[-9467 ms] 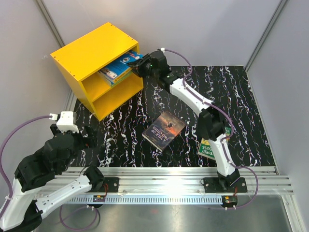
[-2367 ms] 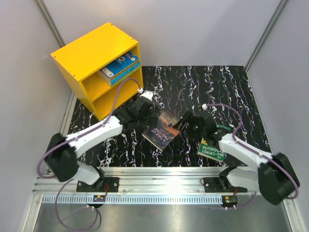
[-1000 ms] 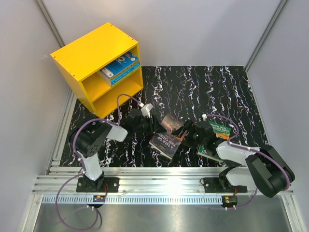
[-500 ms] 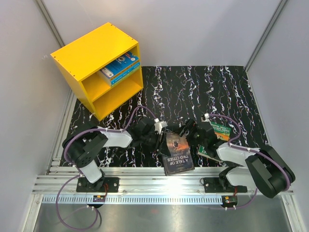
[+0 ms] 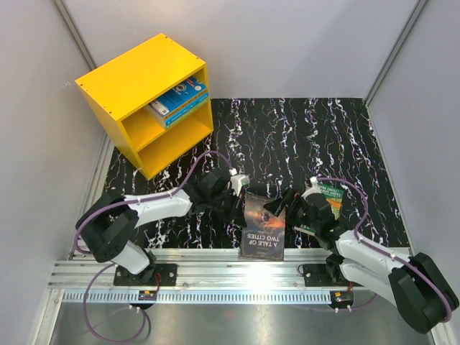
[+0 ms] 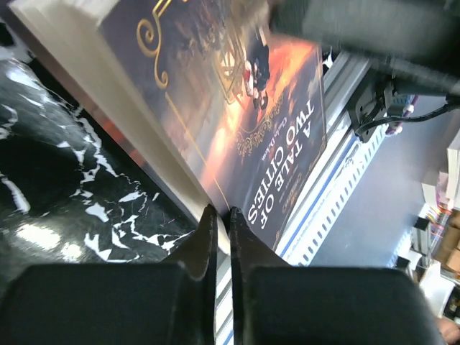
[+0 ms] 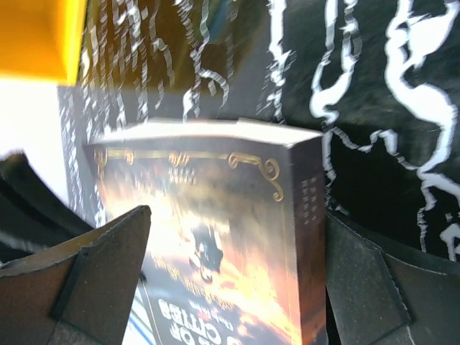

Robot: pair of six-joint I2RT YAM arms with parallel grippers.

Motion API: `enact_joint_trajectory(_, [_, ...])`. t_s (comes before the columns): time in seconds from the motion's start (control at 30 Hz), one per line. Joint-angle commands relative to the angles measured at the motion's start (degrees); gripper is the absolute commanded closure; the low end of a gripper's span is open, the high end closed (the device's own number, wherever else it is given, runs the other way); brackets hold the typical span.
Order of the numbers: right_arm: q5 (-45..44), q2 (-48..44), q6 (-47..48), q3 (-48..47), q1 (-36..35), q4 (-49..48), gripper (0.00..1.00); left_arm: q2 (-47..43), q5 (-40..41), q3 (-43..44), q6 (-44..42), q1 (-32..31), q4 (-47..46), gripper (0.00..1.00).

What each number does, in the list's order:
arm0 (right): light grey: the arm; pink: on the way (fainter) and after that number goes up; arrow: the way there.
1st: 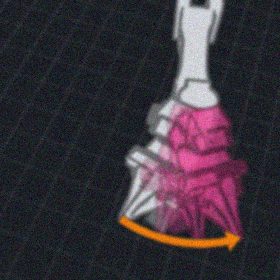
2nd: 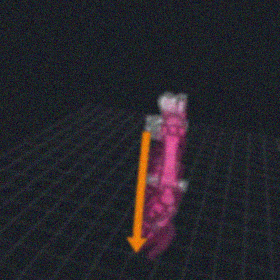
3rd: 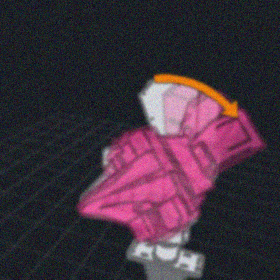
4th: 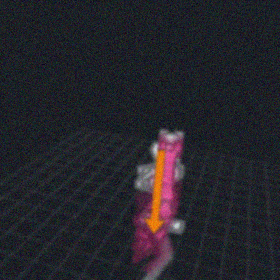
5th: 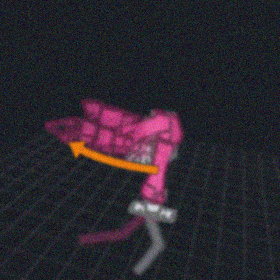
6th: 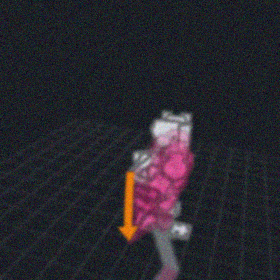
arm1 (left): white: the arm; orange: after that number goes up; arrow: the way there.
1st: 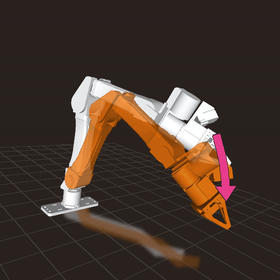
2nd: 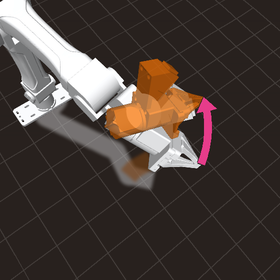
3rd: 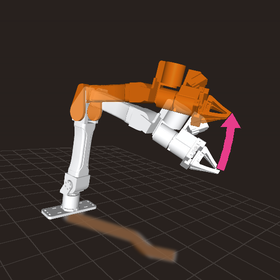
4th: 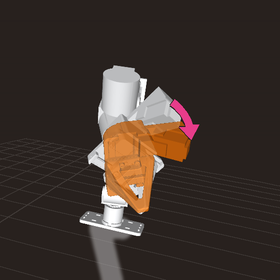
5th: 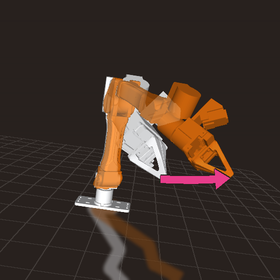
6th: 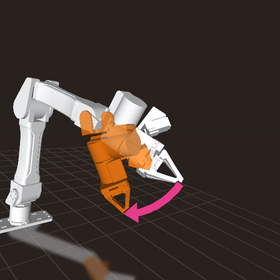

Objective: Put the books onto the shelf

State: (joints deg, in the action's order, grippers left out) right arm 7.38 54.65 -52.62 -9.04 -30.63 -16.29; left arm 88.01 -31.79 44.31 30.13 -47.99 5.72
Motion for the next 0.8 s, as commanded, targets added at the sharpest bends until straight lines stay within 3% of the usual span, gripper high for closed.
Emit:
enact_joint_trajectory(0.0, [13.7,-3.9,0.3,0.4,-0.7,-7.7,0.00,-1.4,2.5,5.3,-3.1,-0.2,-3.7,1.00])
enact_joint_trajectory(0.13, [19.5,-4.5,1.4,1.0,-0.7,-10.3,0.01,0.9,2.4,7.1,-2.5,-0.2,-4.1,1.00])
enact_joint_trajectory(0.2, [22.0,-3.8,0.4,1.7,-0.7,-13.9,0.10,2.4,2.0,7.5,-1.9,-0.2,-5.3,1.00])
enact_joint_trajectory(0.3, [23.6,-2.9,-0.1,1.7,-0.7,-15.9,0.47,4.0,2.5,8.7,-1.5,-0.2,-5.0,1.00])
enact_joint_trajectory(0.33, [23.7,-2.8,-0.2,1.6,-0.7,-15.8,0.71,4.4,2.9,9.2,-1.6,-0.2,-4.7,1.00])
enact_joint_trajectory(0.43, [25.6,-3.2,0.0,0.8,-0.8,-15.1,0.97,4.2,5.1,10.8,-2.3,-0.2,-1.9,1.00])
enact_joint_trajectory(0.67, [35.6,-0.6,2.4,-8.1,-2.2,-7.5,1.00,-1.7,16.2,15.2,-6.1,0.0,10.2,1.00])
enact_joint_trajectory(0.7, [35.3,0.4,2.5,-9.1,-2.8,-7.1,1.00,-2.3,20.0,16.1,-6.1,0.2,14.3,0.90])
enact_joint_trajectory(0.77, [30.8,1.1,2.1,-11.6,-3.0,-5.9,1.00,-4.1,25.1,18.3,-6.0,0.3,18.8,0.58])
